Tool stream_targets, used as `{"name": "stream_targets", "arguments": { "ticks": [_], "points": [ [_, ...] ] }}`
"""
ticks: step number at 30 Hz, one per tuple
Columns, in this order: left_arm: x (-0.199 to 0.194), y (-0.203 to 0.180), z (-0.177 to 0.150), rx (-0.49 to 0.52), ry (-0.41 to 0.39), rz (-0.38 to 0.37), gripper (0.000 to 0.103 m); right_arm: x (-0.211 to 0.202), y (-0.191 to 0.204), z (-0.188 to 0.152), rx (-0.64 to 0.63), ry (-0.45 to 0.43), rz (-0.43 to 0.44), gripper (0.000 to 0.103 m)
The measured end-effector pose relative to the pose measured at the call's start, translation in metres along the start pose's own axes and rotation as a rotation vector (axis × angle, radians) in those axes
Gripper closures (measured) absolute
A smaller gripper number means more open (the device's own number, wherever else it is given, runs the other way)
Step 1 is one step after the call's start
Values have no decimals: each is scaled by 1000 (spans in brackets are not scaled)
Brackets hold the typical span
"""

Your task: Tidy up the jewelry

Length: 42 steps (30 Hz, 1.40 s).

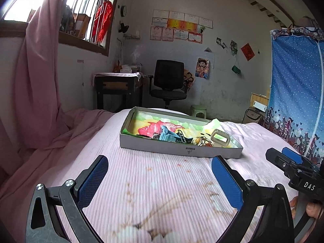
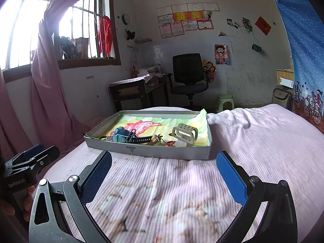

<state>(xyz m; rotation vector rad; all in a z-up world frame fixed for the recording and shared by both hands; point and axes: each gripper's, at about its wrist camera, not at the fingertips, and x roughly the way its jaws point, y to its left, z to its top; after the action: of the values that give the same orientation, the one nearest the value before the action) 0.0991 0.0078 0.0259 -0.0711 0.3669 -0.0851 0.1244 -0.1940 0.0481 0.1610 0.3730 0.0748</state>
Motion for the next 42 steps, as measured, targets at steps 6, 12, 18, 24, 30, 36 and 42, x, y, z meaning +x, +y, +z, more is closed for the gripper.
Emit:
{"name": "stream_targets", "arguments": {
  "ticks": [6, 12, 18, 24, 30, 36, 42],
  "points": [
    [-18, 1, -13, -4, -11, 1, 0, -19, 1, -15, -2, 0, -10, 1],
    [-31, -3, -26, 14, -14, 3, 0, -39, 0, -28, -5, -18, -24, 1],
    [-35, -4, -35, 20, -3, -2, 0, -49, -6, -38, 4, -11, -29, 1],
    [-36, -5, -44, 21, 6, -1, 0, -49, -7, -46, 7, 0, -42, 1],
    [-35, -4, -47, 14, 15, 4, 0, -47, -5, -49, -5, 6, -44, 1],
    [-34, -3, -49, 11, 25, 9, 0, -45, -1, -54, -16, 15, -47, 1],
    [-32, 0, -49, 2, 32, 7, 0, -44, 1, -55, -16, 18, -48, 1]
  ]
}}
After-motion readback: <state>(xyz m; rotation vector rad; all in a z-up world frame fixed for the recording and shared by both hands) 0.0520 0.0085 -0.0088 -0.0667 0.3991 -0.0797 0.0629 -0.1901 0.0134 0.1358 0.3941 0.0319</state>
